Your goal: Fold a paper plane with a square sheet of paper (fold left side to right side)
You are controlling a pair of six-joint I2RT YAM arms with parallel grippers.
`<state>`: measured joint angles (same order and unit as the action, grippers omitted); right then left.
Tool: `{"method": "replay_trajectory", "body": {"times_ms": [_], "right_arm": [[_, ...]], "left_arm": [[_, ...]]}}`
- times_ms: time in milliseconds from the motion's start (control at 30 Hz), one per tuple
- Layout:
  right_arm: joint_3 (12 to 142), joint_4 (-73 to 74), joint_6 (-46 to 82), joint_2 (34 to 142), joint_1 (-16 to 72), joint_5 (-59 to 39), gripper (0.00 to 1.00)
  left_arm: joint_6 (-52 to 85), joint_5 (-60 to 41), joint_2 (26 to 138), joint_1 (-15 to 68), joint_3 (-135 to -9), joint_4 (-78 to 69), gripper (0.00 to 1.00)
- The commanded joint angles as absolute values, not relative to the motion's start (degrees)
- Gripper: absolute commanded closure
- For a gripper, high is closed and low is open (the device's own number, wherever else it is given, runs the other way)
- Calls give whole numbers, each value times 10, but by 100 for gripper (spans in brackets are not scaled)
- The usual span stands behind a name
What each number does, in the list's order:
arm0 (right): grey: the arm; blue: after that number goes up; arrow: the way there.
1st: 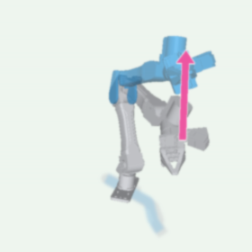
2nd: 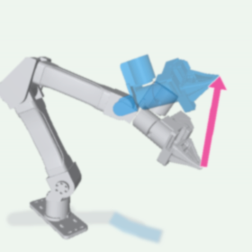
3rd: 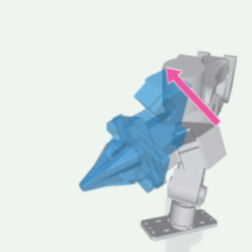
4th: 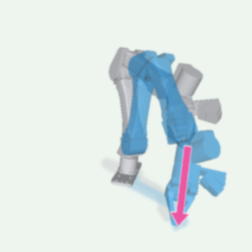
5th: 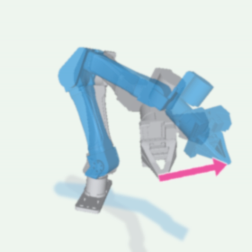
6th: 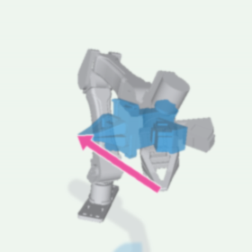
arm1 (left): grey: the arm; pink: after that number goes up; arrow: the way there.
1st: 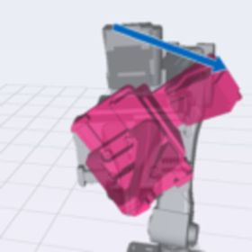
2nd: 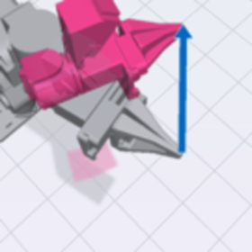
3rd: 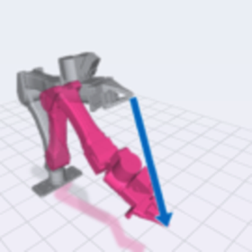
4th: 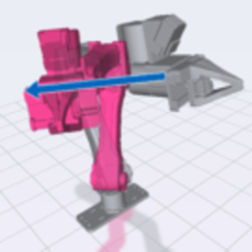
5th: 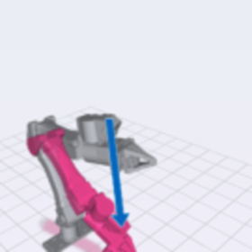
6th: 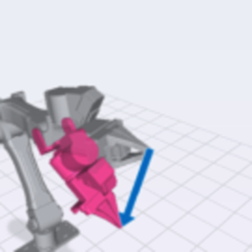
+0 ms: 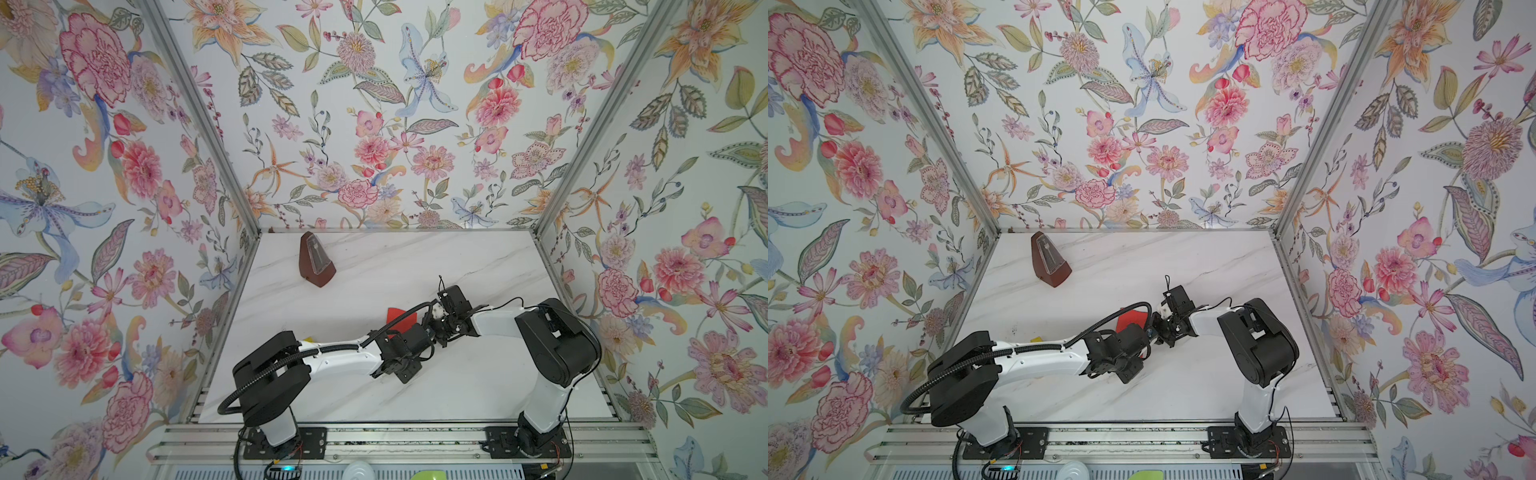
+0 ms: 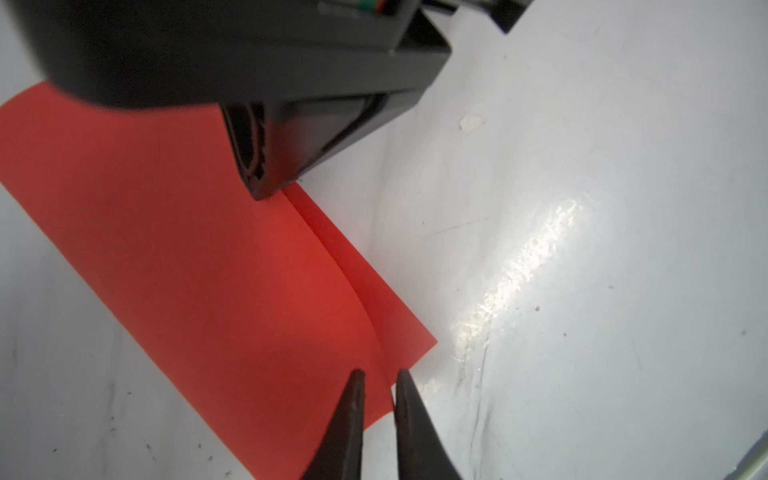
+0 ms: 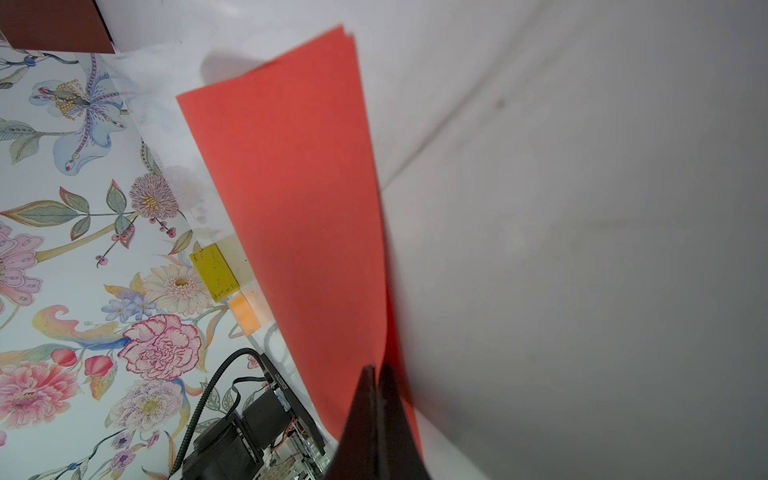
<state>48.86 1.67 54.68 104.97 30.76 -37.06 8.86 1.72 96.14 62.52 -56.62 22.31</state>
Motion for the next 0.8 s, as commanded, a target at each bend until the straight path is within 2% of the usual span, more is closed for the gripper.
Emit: {"method": "replay_trajectory", "body": {"times_ms": [0,233,433,767], "right_arm": [[482,-45,539,1049,307,-341,100],[485,-48,535,1050,308,-339,100],[517,-75,509,1054,311,-337,100],[581,-249,411,996,309,-259,72]], "left_arm": [[94,12,963,620,-563,229,86],[94,2,942,613,-559,229,97],[109,-50,930,594,-546,196,100],[183,-148,946,543,-529,117,100]]}}
